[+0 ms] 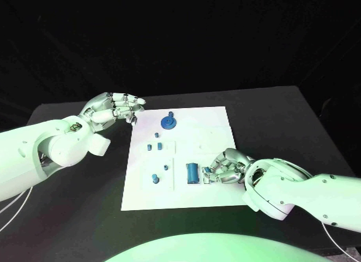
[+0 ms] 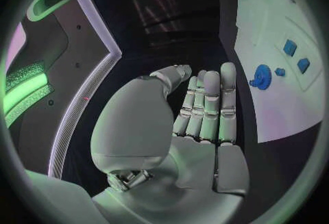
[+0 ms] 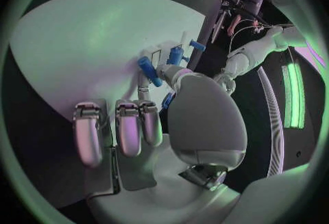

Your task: Assemble the parts on the task board

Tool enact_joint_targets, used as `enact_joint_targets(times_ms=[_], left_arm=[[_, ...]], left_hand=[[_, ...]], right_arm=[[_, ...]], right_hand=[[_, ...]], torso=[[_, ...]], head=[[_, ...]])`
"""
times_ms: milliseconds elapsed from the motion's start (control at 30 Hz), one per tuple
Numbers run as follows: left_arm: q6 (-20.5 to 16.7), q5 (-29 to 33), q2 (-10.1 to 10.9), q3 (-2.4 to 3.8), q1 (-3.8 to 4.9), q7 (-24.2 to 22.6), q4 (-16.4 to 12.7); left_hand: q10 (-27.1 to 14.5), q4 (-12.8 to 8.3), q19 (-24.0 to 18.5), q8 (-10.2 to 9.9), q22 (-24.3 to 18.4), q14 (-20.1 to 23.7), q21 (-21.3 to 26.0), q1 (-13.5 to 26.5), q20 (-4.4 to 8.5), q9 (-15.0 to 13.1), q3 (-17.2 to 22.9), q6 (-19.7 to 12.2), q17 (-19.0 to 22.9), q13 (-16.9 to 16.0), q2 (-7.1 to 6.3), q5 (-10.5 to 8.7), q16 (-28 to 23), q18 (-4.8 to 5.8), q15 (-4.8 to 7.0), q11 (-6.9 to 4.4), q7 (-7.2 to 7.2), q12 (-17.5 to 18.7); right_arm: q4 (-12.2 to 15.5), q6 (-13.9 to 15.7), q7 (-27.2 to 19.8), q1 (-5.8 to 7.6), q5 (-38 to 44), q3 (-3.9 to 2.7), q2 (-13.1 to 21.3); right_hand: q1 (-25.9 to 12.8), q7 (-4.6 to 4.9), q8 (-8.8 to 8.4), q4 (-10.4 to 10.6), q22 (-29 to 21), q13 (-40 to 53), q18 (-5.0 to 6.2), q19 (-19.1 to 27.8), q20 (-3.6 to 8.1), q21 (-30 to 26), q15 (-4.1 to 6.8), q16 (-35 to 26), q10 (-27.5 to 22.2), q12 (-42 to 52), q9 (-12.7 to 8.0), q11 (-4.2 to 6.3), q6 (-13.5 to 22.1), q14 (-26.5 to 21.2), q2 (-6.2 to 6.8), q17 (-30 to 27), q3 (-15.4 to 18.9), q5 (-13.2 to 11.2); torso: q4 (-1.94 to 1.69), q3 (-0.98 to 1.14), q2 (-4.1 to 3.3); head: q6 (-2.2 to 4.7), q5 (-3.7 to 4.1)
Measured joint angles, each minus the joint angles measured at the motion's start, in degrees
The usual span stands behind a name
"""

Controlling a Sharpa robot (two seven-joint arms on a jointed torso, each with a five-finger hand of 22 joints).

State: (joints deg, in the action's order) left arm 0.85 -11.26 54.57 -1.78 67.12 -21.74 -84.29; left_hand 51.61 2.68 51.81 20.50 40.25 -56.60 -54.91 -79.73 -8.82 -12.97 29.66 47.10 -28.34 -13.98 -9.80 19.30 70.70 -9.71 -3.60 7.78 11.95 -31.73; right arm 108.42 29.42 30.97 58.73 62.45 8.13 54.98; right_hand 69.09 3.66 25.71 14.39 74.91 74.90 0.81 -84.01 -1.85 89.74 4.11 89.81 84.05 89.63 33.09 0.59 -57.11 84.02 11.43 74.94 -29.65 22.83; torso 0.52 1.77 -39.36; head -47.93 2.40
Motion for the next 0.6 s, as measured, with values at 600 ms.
enact_joint_targets(times_ms=[600], left_arm=[[0.1,0.2,0.1,0.00,0.00,0.1,0.0]], left_hand=[[-0.2,0.2,0.0,0.0,0.0,0.0,0.0,0.3,0.00,0.1,0.2,0.0,0.0,0.1,0.29,0.00,0.0,0.00,0.00,0.21,0.00,0.0]], right_arm=[[-0.1,0.0,0.3,-0.04,0.3,0.06,-0.1]], right_hand=[[-3.5,-0.72,-0.04,1.7,0.0,0.0,0.00,0.0,0.00,0.0,0.00,0.0,0.0,0.0,-0.1,0.00,-1.2,0.0,-0.08,0.0,3.0,0.0]], torso=[[0.03,0.02,0.00]], head=[[-0.12,-0.39]])
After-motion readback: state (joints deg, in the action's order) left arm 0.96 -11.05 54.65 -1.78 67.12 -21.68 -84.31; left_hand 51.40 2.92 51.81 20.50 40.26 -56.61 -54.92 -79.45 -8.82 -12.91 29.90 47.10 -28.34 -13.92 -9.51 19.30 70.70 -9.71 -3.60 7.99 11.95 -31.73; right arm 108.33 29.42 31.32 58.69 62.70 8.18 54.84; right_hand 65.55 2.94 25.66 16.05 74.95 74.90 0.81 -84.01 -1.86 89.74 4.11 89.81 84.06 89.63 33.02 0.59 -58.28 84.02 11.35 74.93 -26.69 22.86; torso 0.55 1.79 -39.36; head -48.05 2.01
